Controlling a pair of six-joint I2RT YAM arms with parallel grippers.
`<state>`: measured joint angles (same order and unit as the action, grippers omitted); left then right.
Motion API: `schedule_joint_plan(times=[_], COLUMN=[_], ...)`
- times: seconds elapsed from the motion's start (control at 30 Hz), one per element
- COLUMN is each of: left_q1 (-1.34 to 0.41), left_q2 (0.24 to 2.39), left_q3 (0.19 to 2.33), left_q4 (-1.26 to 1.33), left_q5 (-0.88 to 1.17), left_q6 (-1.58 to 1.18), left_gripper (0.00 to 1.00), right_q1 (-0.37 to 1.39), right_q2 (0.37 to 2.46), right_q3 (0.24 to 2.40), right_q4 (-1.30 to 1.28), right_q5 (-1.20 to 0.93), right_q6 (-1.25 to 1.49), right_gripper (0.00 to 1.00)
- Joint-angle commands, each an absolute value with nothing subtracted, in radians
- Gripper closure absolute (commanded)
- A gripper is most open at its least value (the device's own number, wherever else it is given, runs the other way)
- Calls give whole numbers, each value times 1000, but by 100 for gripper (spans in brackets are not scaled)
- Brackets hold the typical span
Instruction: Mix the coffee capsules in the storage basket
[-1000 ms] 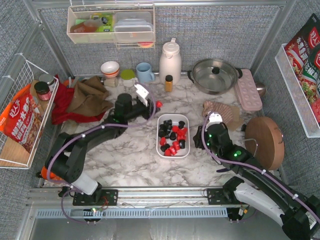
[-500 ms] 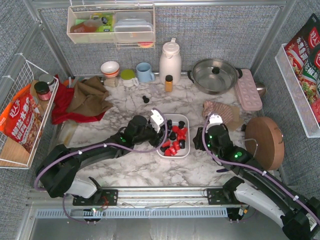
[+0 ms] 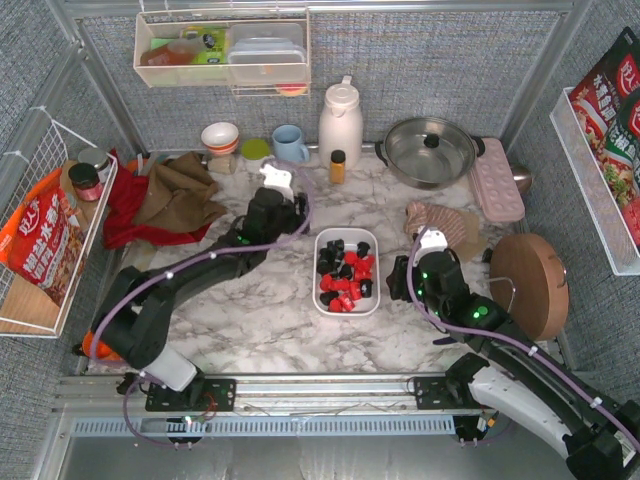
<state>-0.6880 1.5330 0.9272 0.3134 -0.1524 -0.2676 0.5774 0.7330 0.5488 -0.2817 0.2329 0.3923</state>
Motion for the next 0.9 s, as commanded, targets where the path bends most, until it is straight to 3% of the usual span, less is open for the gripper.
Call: schedule_joint_plan(times=[0.0, 0.13, 0.4, 0.87], left_q1=[-617, -591, -543, -511], left_q2=[1654, 1821, 2108, 2295], left_q3=[1043, 1221, 1541, 1766], left_q4=[223, 149, -4, -134], left_q5=[-354, -464, -465, -394], left_q6=[-436, -468, -536, -573], left_gripper=[22, 22, 25, 32], right_q1=[577, 577, 577, 577], right_q2=[727, 711, 612, 530], right_q3=[551, 541, 460, 399], right_q4=[-279, -261, -162, -112], right_q5=[258, 284, 310, 255], right_q6=[367, 342, 290, 298], right_gripper=[45, 45, 45, 44])
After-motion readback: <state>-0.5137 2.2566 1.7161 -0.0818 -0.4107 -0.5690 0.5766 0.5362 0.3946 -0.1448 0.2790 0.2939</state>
